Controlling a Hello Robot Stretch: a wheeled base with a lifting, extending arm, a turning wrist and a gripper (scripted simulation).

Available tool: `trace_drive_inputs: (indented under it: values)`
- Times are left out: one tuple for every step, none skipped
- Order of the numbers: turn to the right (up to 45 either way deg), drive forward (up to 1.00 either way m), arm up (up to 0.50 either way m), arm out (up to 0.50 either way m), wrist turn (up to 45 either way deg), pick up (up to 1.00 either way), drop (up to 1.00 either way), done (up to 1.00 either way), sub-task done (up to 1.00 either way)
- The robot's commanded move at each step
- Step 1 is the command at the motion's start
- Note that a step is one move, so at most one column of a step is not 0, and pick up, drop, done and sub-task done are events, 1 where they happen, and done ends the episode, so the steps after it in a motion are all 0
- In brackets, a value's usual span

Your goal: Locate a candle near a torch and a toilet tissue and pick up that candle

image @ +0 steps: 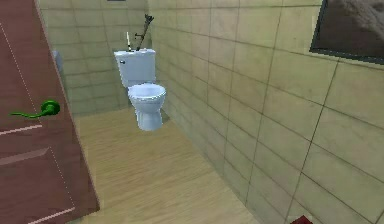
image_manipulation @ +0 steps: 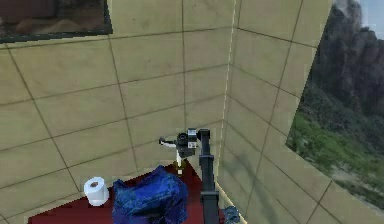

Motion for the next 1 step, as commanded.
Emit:
trace_drive_inputs:
  values:
    - [0.0,0.0,0.1,0.0,0.0,0.0,0.0,0.0,0.0]
